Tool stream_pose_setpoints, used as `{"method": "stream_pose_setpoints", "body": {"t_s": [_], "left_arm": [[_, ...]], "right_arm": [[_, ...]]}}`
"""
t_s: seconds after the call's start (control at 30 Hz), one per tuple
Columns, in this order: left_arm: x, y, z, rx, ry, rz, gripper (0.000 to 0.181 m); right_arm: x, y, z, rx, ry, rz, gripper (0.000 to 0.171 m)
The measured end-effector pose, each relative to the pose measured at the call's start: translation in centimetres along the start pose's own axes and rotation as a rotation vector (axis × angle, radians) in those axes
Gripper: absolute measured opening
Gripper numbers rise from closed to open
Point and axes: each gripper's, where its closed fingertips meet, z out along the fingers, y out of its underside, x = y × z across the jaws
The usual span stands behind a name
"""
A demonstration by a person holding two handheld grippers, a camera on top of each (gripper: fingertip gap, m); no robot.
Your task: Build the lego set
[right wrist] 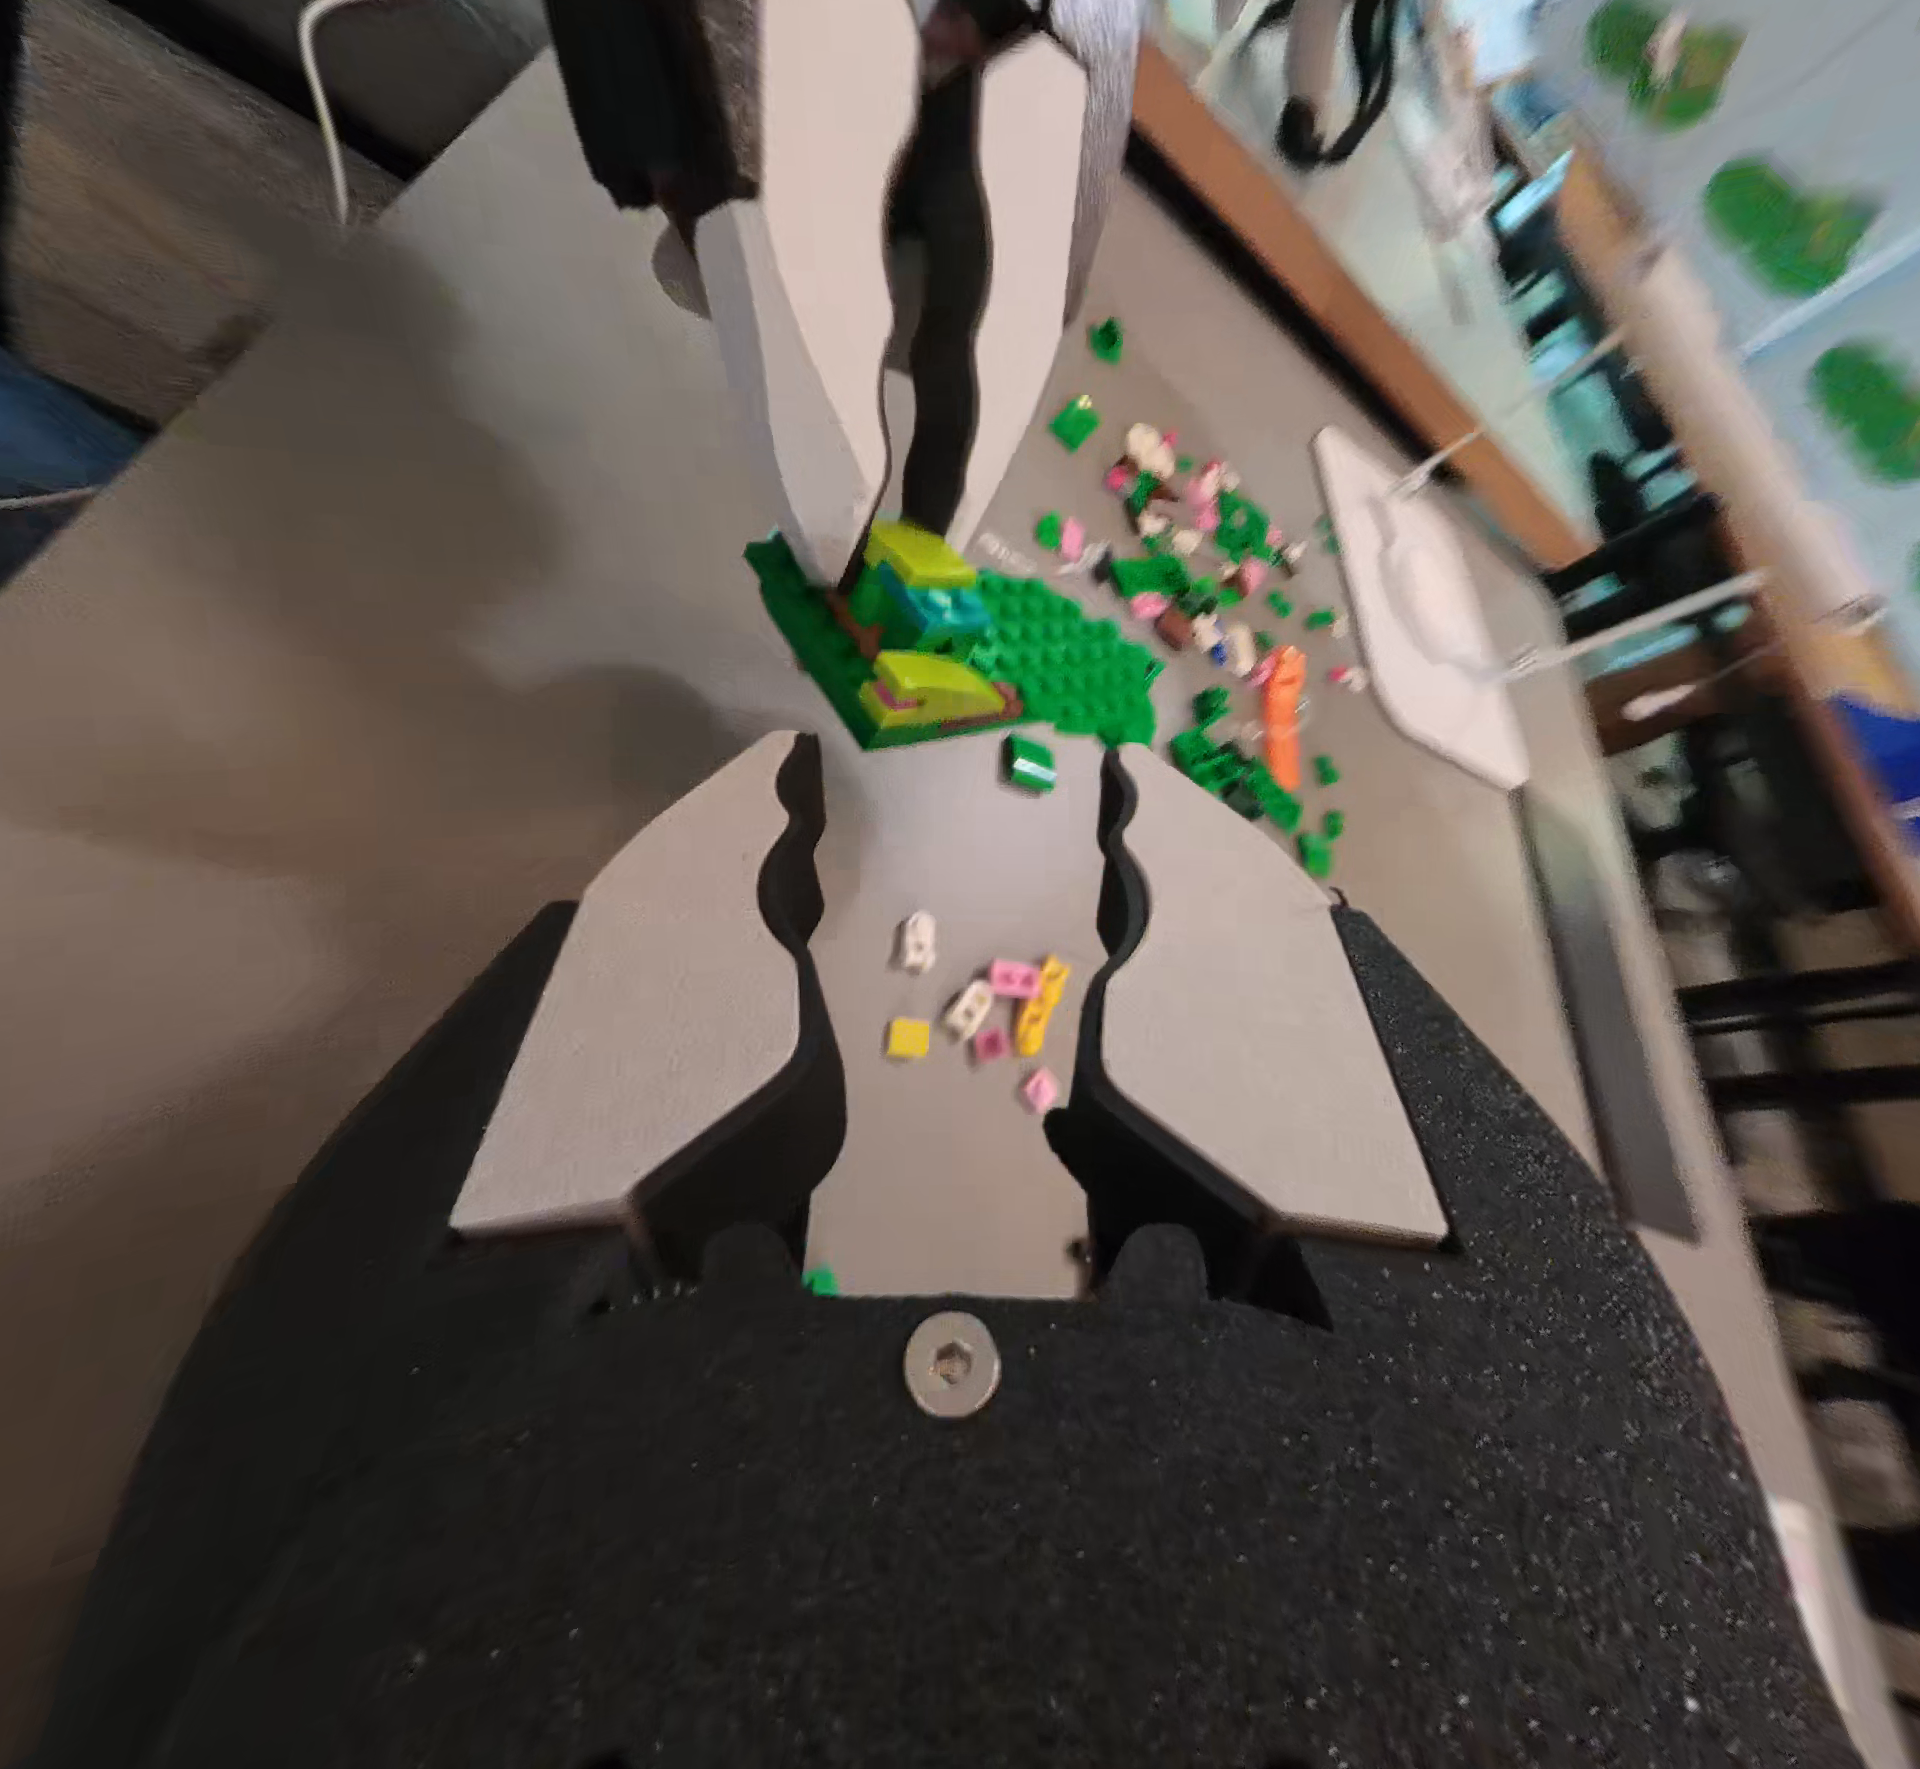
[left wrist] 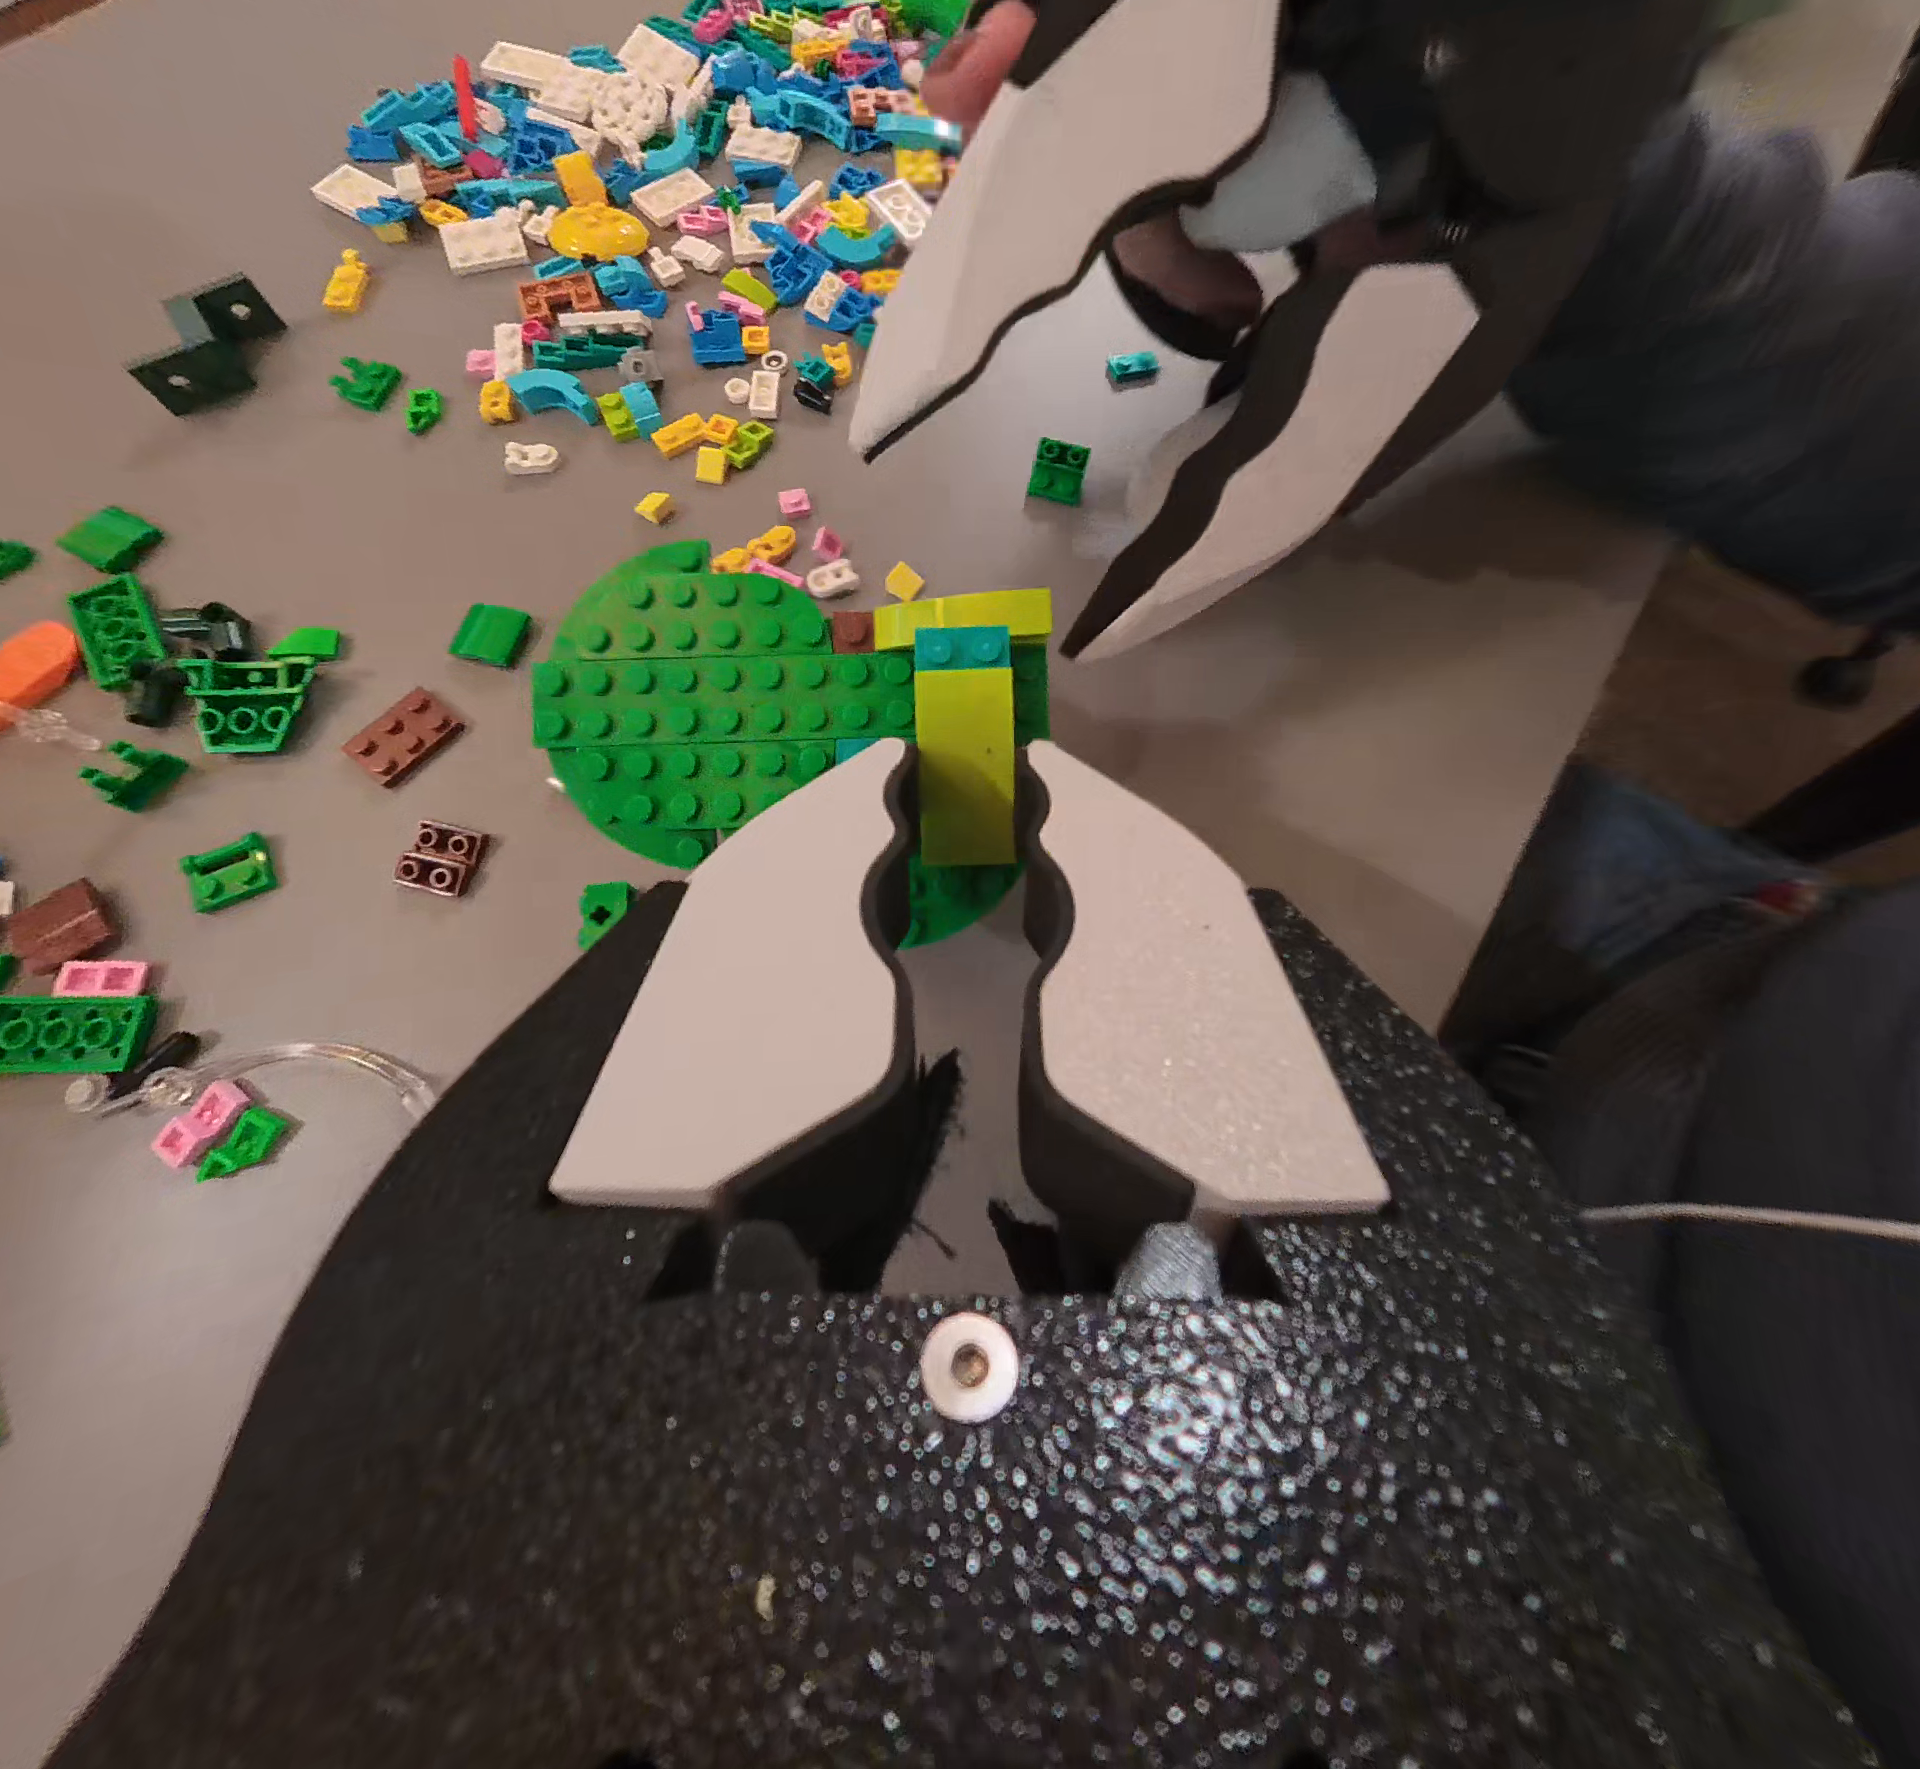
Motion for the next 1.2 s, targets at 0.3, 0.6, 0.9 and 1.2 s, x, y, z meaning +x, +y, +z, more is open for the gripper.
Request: {"method": "stream_pose_setpoints", "body": {"t_s": [0.3,0.6,0.9,1.2], "left_arm": [[0.0,-0.5,-1.0,-0.023,0.109,-0.068,0.016],[-0.5,-1.7,-2.0,0.049,0.188,-0.194,0.016],[-0.2,-3.0,-2.1,0.13,0.18,-0.186,0.02],[-1.4,-4.9,-4.9,0.489,-0.179,0.501,0.058]], "right_arm": [[-0.2,-2.4,0.8,-0.01,0.162,-0.329,0.039],[1.1,-1.6,1.2,-0.142,0.321,-0.505,0.033],[1.9,-2.3,0.8,-0.156,0.415,-0.551,0.02],[3.3,-1.2,-0.5,-0.139,0.452,-0.472,0.019]]}}
